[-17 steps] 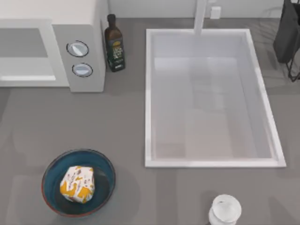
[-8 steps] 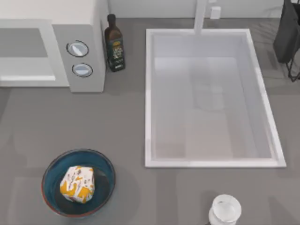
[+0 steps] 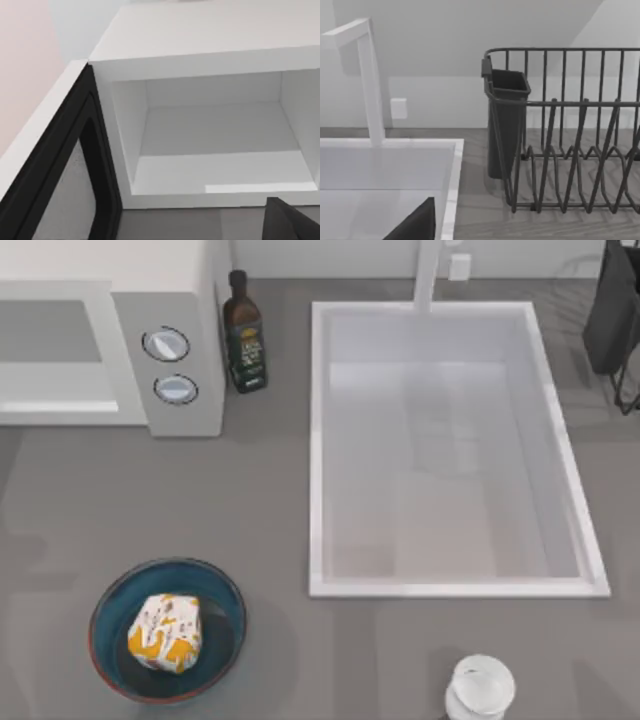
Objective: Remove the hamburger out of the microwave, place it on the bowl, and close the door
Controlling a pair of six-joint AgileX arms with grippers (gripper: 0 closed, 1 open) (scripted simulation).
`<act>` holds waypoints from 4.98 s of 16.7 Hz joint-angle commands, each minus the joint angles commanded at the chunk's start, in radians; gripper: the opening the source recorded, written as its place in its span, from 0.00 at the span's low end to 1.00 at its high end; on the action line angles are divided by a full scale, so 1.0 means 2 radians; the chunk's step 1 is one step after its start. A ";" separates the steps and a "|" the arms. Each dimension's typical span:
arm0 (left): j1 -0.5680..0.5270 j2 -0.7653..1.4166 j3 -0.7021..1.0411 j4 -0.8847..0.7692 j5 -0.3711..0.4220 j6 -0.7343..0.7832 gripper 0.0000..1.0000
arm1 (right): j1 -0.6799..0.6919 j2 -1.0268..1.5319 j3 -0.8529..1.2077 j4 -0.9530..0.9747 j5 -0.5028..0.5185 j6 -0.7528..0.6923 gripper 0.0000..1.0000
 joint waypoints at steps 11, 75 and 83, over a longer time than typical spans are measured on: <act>0.190 0.528 0.394 -0.225 0.079 0.271 0.00 | 0.000 0.000 0.000 0.000 0.000 0.000 1.00; -0.065 0.429 0.052 0.030 -0.086 0.070 0.00 | 0.000 0.000 0.000 0.000 0.000 0.000 1.00; -0.239 0.357 0.008 0.038 -0.201 -0.061 0.00 | 0.000 0.000 0.000 0.000 0.000 0.000 1.00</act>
